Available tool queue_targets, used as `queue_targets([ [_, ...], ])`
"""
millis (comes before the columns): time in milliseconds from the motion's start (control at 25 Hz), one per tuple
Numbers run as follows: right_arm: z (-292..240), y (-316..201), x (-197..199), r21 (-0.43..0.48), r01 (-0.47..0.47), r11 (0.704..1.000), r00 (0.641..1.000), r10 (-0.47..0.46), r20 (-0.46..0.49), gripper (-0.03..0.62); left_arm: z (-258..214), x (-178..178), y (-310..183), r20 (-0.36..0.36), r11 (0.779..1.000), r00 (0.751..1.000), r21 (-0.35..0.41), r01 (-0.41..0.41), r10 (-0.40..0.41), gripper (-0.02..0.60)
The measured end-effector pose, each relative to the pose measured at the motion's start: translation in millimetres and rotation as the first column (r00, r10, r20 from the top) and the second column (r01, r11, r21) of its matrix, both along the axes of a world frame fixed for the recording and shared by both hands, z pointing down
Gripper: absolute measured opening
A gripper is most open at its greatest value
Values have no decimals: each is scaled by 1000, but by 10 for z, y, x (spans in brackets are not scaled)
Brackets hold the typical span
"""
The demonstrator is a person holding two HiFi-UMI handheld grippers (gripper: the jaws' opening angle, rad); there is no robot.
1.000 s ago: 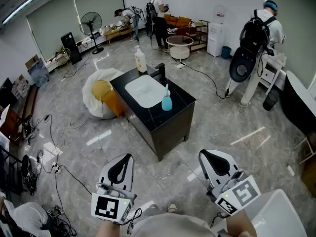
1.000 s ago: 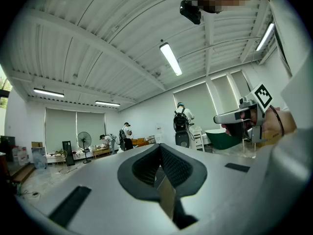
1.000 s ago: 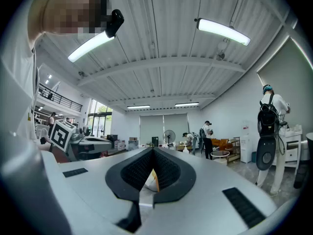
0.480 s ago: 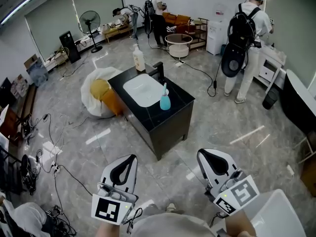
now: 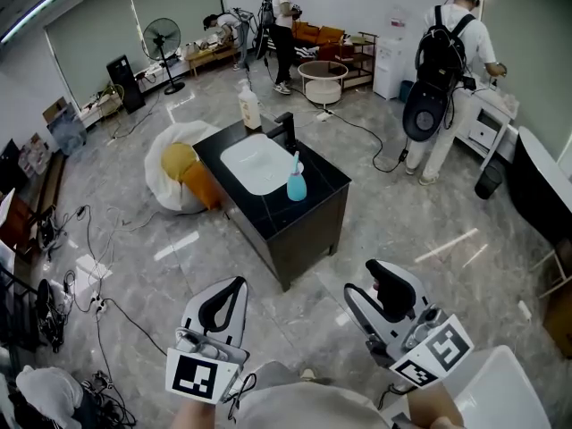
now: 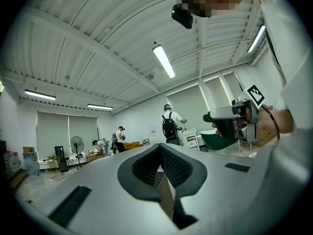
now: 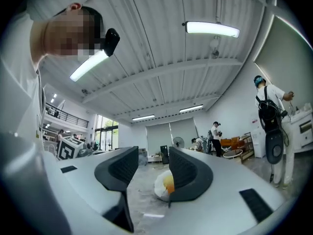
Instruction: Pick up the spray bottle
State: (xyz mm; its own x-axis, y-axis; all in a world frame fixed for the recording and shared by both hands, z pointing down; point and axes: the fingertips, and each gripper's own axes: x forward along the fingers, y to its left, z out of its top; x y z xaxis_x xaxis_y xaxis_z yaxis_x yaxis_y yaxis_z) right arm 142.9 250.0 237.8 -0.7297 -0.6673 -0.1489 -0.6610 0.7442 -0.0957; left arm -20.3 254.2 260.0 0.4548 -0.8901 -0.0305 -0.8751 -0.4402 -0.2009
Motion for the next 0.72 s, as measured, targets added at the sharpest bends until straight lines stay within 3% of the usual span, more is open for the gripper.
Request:
queue_targets([
  [720,271,-519,-10,-5,-73,997,991,72,-110,235,114,19,-518,27,1000,1000,5,-14,14,17],
])
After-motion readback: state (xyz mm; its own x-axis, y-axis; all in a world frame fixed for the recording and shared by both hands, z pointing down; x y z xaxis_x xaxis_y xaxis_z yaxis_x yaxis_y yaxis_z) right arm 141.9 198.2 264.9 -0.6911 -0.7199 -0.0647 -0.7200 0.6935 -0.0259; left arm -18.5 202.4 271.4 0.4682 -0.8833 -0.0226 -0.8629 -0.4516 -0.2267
